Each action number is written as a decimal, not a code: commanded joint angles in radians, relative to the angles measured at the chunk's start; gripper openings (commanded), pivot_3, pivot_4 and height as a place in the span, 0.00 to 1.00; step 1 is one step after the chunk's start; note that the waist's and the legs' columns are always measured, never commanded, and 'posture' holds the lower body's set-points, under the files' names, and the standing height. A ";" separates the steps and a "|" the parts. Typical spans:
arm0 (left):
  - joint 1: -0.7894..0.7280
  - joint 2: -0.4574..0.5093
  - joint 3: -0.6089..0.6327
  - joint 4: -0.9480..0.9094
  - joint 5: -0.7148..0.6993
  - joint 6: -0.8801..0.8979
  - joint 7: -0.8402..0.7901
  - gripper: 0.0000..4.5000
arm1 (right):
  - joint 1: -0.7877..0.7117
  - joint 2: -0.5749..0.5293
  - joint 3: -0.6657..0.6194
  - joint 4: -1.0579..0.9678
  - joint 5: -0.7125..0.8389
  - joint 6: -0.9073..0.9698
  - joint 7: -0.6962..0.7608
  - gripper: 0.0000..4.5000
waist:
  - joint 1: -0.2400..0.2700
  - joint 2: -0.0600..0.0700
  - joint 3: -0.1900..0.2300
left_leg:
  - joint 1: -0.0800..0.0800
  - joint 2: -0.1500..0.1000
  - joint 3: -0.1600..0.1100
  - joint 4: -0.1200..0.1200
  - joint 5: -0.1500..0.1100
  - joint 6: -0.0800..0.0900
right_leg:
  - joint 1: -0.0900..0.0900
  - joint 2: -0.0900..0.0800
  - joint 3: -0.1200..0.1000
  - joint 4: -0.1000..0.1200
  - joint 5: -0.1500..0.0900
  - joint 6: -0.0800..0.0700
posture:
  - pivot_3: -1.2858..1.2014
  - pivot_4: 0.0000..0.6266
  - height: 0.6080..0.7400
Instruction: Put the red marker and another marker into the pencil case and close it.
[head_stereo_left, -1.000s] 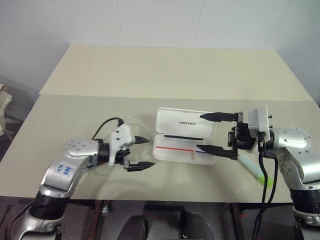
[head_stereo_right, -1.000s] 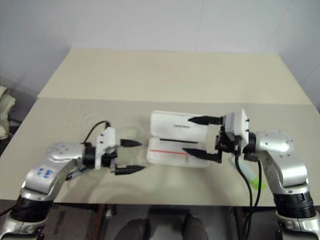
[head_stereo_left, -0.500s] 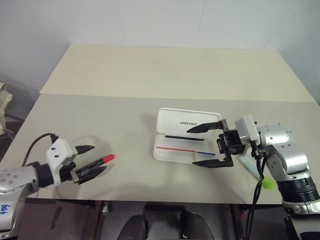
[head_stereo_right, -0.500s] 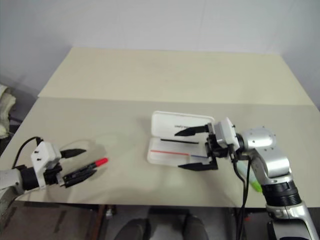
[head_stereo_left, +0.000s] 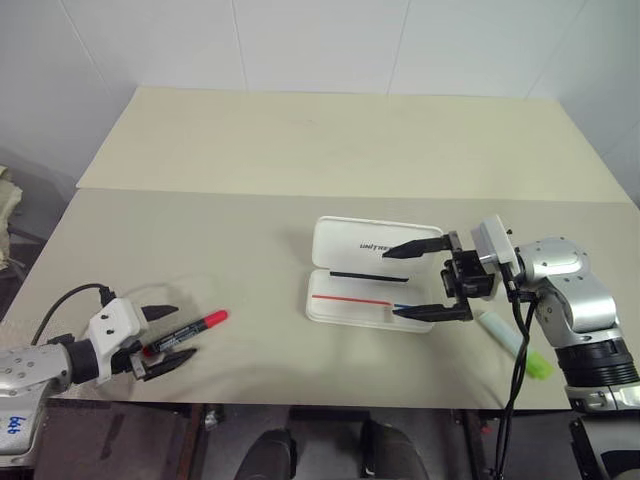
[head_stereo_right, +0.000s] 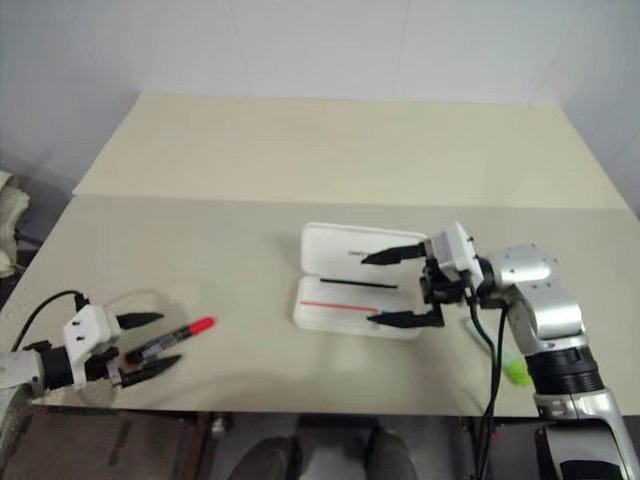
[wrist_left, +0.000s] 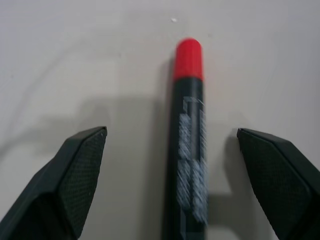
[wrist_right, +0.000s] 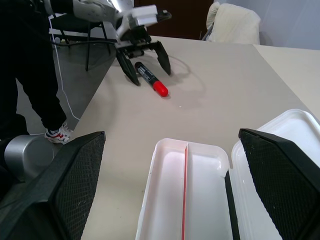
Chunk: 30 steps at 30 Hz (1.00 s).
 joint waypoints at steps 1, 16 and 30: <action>-0.023 -0.021 -0.042 0.047 0.024 -0.022 0.036 0.99 | -0.002 -0.014 -0.028 -0.051 0.016 0.012 -0.001 1.00 | 0.002 0.001 0.000 | 0.000 0.000 0.000 0.000 0.000 0.000 | 0.000 0.000 0.000 0.000 0.000 0.000 | 0.52 0.24 1.00; -0.009 -0.036 -0.098 0.064 0.022 -0.038 0.059 0.14 | 0.024 -0.039 -0.066 -0.102 0.027 0.030 -0.019 1.00 | 0.006 0.006 -0.001 | 0.017 0.000 -0.001 -0.006 0.004 -0.002 | 0.018 -0.001 0.000 -0.006 0.000 -0.001 | 0.52 0.24 1.00; -0.253 -0.027 -0.125 -0.181 -0.232 0.150 -0.048 0.14 | 0.044 -0.030 -0.073 -0.083 -0.003 0.019 -0.066 1.00 | 0.013 0.002 0.001 | 0.013 0.000 -0.002 -0.008 0.003 -0.003 | 0.013 -0.001 -0.002 -0.007 0.000 -0.001 | 0.52 0.24 1.00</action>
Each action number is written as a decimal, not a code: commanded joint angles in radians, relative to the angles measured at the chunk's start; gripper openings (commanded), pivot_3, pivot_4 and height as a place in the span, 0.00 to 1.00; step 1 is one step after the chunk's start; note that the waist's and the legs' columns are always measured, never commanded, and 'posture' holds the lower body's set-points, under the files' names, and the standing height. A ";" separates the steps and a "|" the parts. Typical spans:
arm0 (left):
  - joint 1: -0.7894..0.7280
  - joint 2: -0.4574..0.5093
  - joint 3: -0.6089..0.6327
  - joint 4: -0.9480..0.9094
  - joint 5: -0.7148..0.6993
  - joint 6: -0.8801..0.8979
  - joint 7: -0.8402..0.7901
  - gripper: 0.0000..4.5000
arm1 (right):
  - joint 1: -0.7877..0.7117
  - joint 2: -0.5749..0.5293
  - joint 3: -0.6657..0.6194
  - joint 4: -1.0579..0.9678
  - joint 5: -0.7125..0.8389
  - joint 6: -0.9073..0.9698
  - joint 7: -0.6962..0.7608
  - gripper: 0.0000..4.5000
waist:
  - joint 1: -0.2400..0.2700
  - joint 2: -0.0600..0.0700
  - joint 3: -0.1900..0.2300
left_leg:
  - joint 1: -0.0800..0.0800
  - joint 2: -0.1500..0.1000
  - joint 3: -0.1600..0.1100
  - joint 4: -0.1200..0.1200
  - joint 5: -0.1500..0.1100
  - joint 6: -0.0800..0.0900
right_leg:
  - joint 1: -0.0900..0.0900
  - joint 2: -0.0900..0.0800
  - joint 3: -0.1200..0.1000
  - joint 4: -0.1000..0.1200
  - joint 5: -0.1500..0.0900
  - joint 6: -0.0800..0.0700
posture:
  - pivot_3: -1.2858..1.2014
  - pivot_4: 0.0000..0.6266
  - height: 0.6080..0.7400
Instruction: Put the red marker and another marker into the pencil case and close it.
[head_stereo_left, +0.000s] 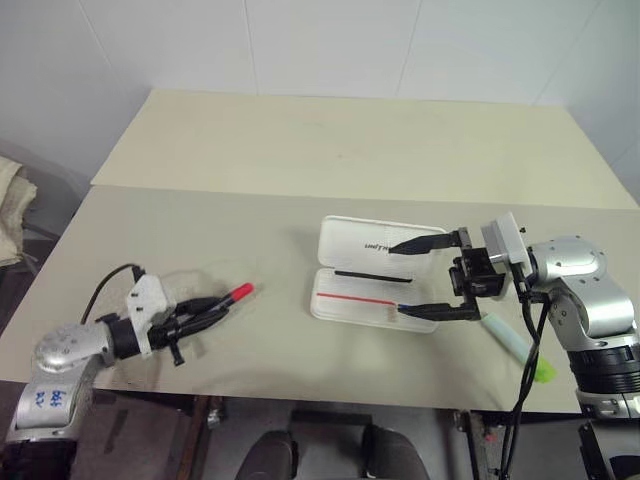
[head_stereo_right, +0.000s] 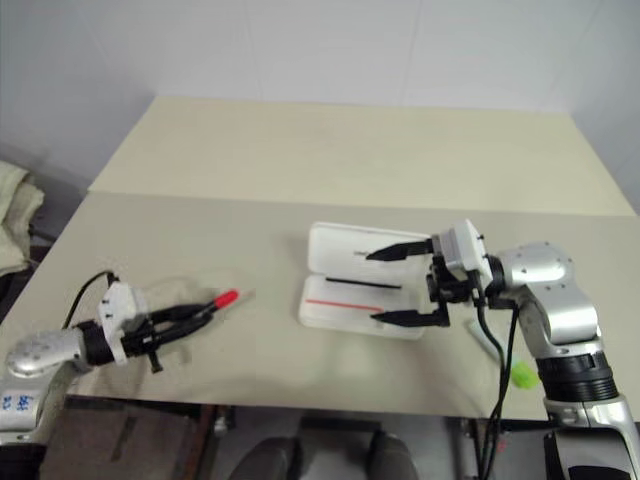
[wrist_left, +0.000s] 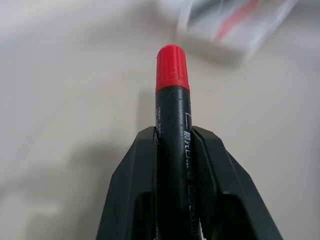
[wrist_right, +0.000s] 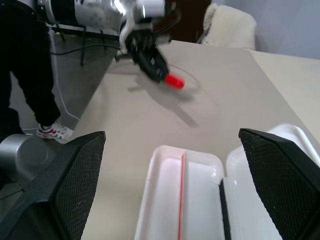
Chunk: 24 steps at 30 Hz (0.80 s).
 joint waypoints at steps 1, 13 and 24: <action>-0.068 0.033 -0.030 -0.048 -0.045 0.048 -0.042 0.14 | 0.010 -0.004 -0.031 -0.009 -0.003 -0.014 -0.021 1.00 | -0.011 0.001 0.001 | 0.000 0.000 0.000 0.000 -0.001 0.000 | 0.000 0.000 0.000 0.000 0.000 0.000 | 0.52 0.24 1.00; -0.416 -0.109 -0.351 0.076 0.103 0.059 -0.059 0.14 | 0.155 -0.097 -0.172 -0.087 0.006 0.007 -0.107 1.00 | -0.010 0.002 0.001 | -0.010 0.000 0.007 0.006 -0.002 0.002 | -0.005 0.000 -0.010 -0.001 0.000 0.000 | 0.52 0.24 1.00; -0.586 -0.333 -0.539 0.335 0.272 -0.066 -0.058 0.14 | 0.391 -0.148 -0.362 -0.252 0.052 0.058 -0.196 1.00 | -0.014 0.001 0.002 | -0.010 0.001 0.009 0.012 -0.002 0.003 | 0.001 0.001 -0.010 -0.007 0.002 0.003 | 0.52 0.24 1.00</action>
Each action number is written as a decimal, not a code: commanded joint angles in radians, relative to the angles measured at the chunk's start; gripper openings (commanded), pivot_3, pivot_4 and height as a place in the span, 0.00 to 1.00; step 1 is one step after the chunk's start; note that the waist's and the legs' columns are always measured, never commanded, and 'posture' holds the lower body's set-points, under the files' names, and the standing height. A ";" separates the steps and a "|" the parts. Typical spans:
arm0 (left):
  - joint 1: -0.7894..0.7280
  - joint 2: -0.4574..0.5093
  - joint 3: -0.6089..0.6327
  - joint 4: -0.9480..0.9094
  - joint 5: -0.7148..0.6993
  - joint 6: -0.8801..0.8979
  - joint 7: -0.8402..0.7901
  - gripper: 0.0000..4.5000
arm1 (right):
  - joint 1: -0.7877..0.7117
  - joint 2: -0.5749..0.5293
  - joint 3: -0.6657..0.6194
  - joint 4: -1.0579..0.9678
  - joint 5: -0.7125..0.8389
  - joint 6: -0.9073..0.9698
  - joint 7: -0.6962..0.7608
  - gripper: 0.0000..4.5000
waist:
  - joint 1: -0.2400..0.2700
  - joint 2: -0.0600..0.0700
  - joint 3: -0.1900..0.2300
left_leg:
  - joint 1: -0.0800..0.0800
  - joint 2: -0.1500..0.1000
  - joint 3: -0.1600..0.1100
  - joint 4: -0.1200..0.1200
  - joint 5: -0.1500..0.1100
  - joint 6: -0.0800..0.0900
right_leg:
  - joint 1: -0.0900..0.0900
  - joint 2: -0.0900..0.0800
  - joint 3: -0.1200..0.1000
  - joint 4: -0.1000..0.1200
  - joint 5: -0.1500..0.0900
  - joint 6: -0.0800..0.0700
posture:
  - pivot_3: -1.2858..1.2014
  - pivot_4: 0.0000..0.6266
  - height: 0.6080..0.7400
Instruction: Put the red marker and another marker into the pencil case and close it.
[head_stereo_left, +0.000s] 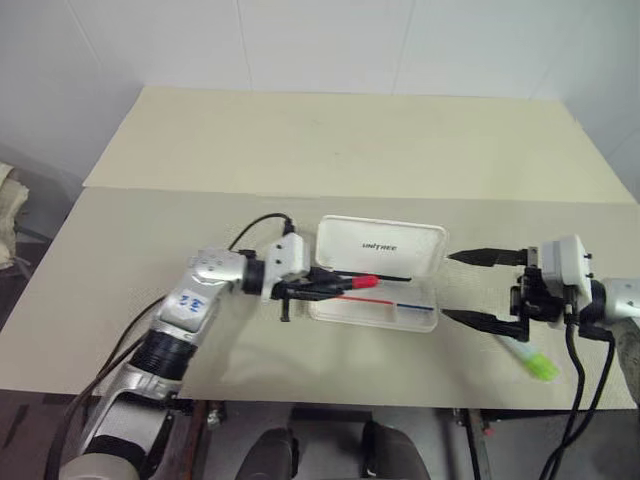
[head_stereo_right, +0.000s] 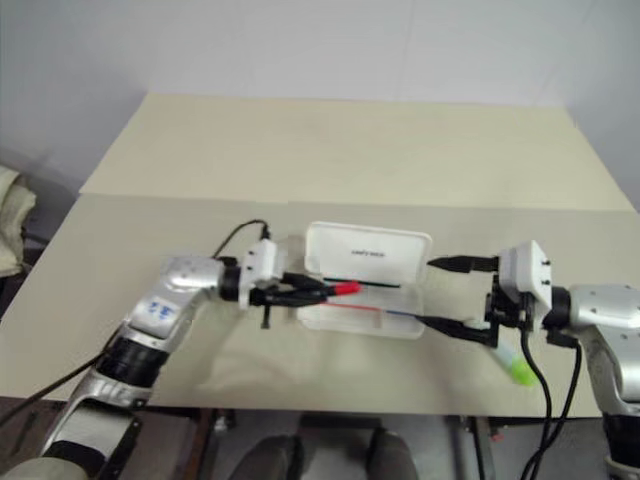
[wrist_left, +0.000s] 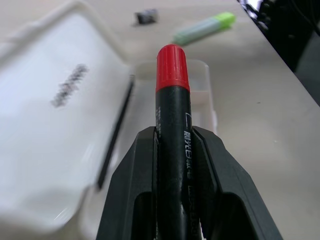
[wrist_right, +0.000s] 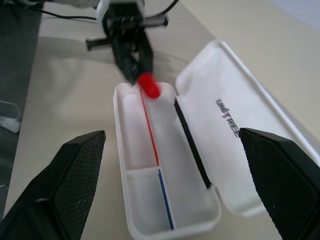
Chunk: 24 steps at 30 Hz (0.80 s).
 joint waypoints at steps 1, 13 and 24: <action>-0.063 -0.038 -0.014 0.049 0.037 -0.042 0.010 0.14 | 0.030 -0.013 -0.055 -0.070 0.031 0.014 -0.034 1.00 | 0.001 0.000 0.000 | 0.000 0.000 0.000 0.000 0.000 0.000 | 0.000 0.000 0.000 0.000 0.000 0.000 | 0.52 0.24 1.00; -0.168 -0.145 -0.020 0.240 0.113 -0.135 0.051 0.14 | 0.130 0.023 -0.073 -0.188 0.046 0.032 -0.155 1.00 | 0.014 0.000 0.000 | -0.001 0.000 0.000 0.001 0.000 0.000 | 0.000 0.000 0.000 0.000 0.000 0.001 | 0.52 0.24 1.00; -0.151 -0.206 -0.023 0.235 0.115 -0.134 0.057 0.88 | 0.138 0.035 -0.059 -0.210 0.046 0.033 -0.193 1.00 | 0.026 -0.001 0.000 | -0.001 0.000 0.000 0.001 0.000 0.000 | 0.000 0.000 0.000 -0.001 0.000 0.001 | 0.52 0.24 1.00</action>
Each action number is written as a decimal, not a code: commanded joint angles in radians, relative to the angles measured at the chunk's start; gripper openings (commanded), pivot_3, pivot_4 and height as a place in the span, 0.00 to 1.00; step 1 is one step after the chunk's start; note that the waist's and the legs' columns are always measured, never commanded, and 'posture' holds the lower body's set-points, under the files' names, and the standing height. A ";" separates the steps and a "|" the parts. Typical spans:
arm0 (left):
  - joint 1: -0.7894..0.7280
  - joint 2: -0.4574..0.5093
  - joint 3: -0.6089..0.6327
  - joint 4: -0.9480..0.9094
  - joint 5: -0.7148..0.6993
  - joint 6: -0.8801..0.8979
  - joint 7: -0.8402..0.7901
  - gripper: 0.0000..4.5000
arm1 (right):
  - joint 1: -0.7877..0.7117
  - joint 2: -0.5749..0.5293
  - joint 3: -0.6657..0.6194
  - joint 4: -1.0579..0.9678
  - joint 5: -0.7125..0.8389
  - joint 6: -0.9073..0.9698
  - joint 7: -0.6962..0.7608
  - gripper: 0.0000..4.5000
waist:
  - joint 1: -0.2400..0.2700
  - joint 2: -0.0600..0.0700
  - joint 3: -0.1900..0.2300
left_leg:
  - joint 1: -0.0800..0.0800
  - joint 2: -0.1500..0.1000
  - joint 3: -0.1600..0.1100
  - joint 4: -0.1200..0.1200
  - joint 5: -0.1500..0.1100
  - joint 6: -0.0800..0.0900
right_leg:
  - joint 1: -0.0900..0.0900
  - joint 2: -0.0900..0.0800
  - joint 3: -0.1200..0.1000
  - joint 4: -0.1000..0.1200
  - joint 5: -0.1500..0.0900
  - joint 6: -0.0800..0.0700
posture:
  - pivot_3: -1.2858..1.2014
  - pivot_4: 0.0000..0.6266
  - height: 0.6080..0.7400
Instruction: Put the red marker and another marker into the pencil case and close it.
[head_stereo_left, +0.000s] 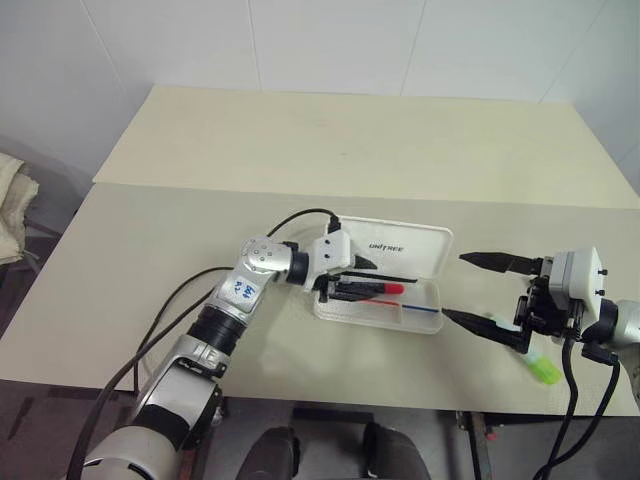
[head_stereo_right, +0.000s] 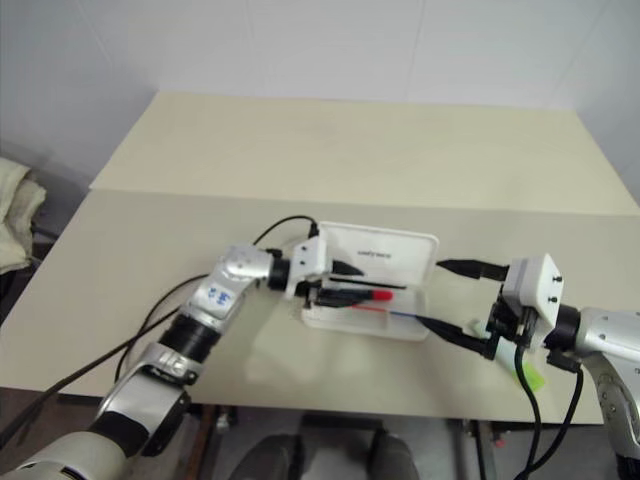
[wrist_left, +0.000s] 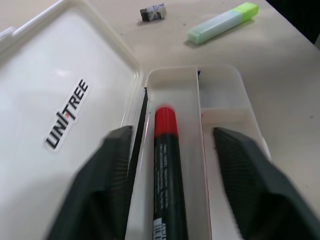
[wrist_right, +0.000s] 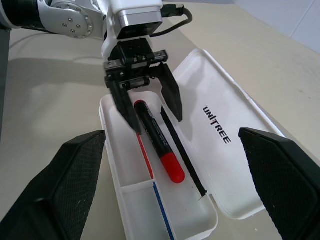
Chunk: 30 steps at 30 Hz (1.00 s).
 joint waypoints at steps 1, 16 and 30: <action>0.000 -0.017 0.008 -0.044 -0.010 -0.001 0.007 0.95 | 0.006 0.006 -0.016 -0.038 0.019 -0.007 -0.012 1.00 | -0.001 0.000 0.000 | 0.000 0.000 0.000 0.000 0.000 0.000 | 0.000 0.000 0.000 0.000 0.000 0.000 | 0.52 0.24 1.00; 0.139 0.070 0.113 -0.411 -0.186 0.202 -0.024 0.99 | 0.084 0.119 -0.103 0.043 -0.095 0.131 -0.397 1.00 | -0.002 0.001 0.000 | 0.001 0.000 -0.001 0.000 0.000 0.000 | 0.000 0.000 0.001 0.001 0.000 0.000 | 0.52 0.24 1.00; 0.332 0.341 0.331 -0.636 -0.382 0.275 -0.093 0.99 | 0.314 -0.010 -0.152 0.306 -0.067 -0.064 0.091 1.00 | -0.012 0.001 -0.001 | 0.005 0.001 0.001 0.000 -0.001 0.003 | 0.004 0.001 0.003 0.001 0.000 -0.001 | 0.52 0.24 1.00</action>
